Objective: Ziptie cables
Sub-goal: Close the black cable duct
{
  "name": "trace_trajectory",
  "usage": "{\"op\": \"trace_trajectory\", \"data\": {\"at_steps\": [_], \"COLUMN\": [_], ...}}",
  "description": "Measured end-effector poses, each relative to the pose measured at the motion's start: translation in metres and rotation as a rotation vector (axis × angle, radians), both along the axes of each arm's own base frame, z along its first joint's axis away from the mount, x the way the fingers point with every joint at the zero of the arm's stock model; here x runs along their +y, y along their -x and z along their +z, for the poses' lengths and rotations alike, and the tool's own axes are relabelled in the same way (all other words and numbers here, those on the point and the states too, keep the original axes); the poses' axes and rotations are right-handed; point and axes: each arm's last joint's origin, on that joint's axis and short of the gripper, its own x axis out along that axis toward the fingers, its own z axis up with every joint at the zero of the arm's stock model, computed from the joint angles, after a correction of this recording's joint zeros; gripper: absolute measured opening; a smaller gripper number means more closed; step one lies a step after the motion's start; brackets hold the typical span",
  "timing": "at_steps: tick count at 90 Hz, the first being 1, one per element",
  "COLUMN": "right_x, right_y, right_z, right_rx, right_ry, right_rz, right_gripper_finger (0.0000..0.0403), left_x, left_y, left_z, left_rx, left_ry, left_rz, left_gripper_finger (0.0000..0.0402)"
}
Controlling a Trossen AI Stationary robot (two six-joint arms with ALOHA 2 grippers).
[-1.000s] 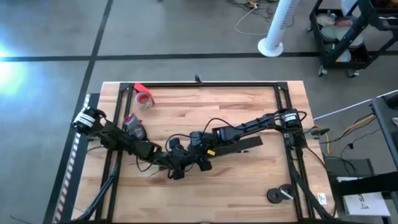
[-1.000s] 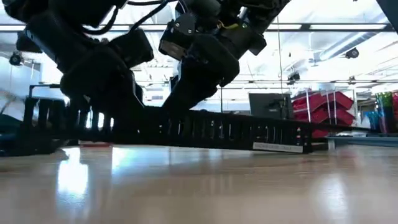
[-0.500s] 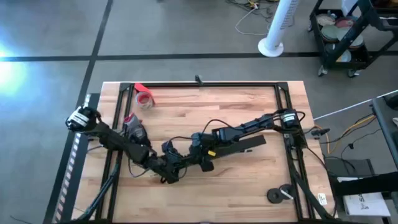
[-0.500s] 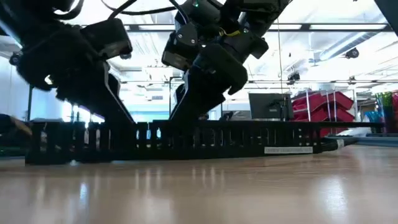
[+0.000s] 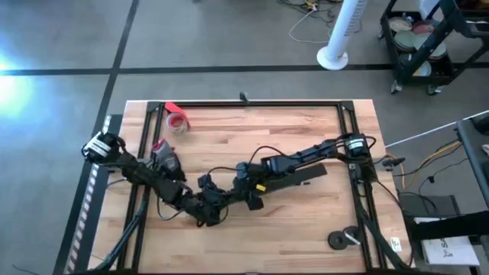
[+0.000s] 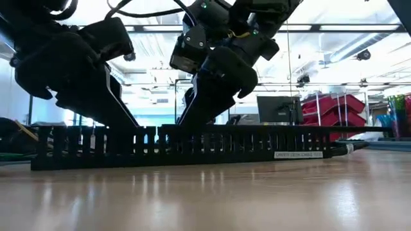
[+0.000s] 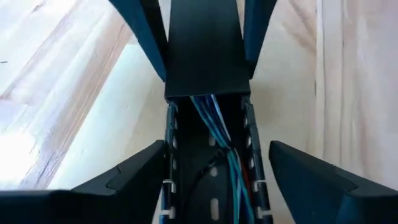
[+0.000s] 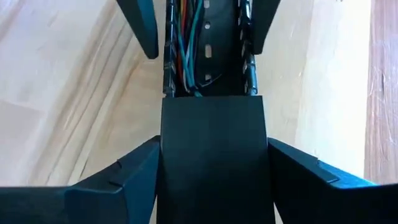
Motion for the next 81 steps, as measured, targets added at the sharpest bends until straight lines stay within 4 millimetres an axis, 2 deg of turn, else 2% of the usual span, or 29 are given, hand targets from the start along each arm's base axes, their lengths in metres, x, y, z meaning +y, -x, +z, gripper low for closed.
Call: {"op": "trace_trajectory", "data": {"at_steps": [15, 31, 56, 63, 81], "right_x": [-0.001, -0.001, -0.002, -0.001, 0.007], "right_y": [0.000, 0.000, 0.000, 0.000, -0.001], "right_z": [0.000, 0.000, 0.000, 0.000, 0.000], "right_rx": [0.002, 0.003, 0.003, -0.006, -0.038], "right_ry": [0.001, 0.001, -0.001, -0.003, -0.010], "right_rz": [-0.005, -0.006, -0.005, -0.002, 0.069], "right_gripper_finger": [0.0234, 0.0225, 0.0238, 0.0231, 0.0230], "left_x": [0.001, 0.000, -0.002, -0.002, -0.002], "left_y": [0.002, 0.001, -0.002, -0.003, -0.003], "left_z": [-0.002, -0.014, -0.036, -0.042, -0.047], "left_rx": [0.017, 0.055, 0.100, 0.124, 0.137], "left_ry": [0.027, 0.005, 0.001, 0.009, 0.009], "left_rz": [0.029, 0.045, 0.083, 0.082, 0.078], "left_gripper_finger": [0.0313, 0.0309, 0.0306, 0.0291, 0.0221]}}
